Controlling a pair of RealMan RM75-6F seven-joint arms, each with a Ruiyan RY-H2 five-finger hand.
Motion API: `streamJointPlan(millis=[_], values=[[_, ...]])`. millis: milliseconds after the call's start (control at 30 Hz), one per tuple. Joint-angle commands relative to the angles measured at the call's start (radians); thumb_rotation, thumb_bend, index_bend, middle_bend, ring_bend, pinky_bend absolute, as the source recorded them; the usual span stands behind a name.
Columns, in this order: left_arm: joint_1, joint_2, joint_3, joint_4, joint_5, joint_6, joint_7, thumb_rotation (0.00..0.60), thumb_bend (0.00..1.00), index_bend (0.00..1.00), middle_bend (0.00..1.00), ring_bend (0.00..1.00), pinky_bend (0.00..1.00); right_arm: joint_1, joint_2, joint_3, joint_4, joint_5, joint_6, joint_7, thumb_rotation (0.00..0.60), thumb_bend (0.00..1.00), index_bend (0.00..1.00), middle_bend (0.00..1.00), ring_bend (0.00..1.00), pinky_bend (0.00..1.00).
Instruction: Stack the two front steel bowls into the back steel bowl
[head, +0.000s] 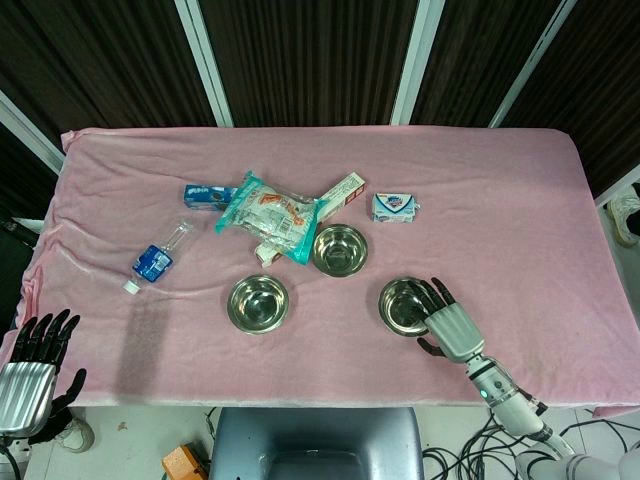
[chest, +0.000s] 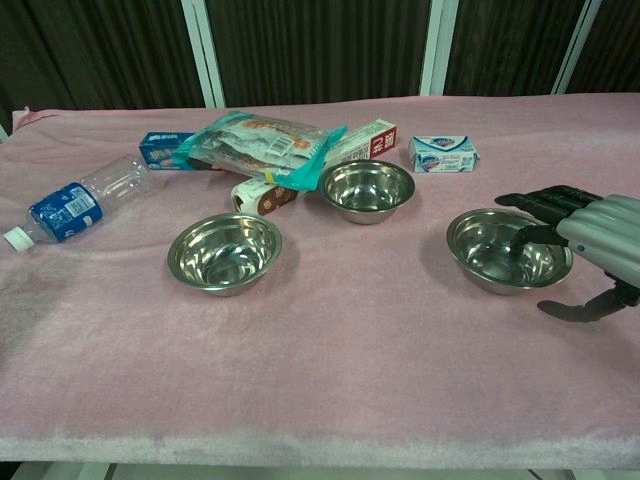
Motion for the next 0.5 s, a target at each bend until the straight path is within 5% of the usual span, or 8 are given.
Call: streamJointPlan(millis=[33,333,500], values=[[-0.002,0.0,0.0,0.002,-0.001,-0.003,-0.002,0.6,0.37,0.0,0.04,0.0,0.03,0.001,0.003,0.0,-0.002,0.002,0.001,-0.001,0.6,0.4,0.48,0.0,0.0,0.0],[-0.004,0.002,-0.003,-0.002,-0.002,-0.005,-0.001,0.6,0.37,0.0,0.04,0.0,0.03,0.013,-0.002,0.004,0.007,0.015,-0.009,0.002,0.6,0.41,0.54,0.0,0.0,0.0],[-0.002,-0.001,-0.001,-0.002,-0.004,-0.005,0.006,0.6,0.37,0.0,0.04,0.0,0.03,0.031,-0.025,0.011,0.039,0.014,-0.015,0.018,0.6,0.49,0.66,0.0,0.0,0.0]])
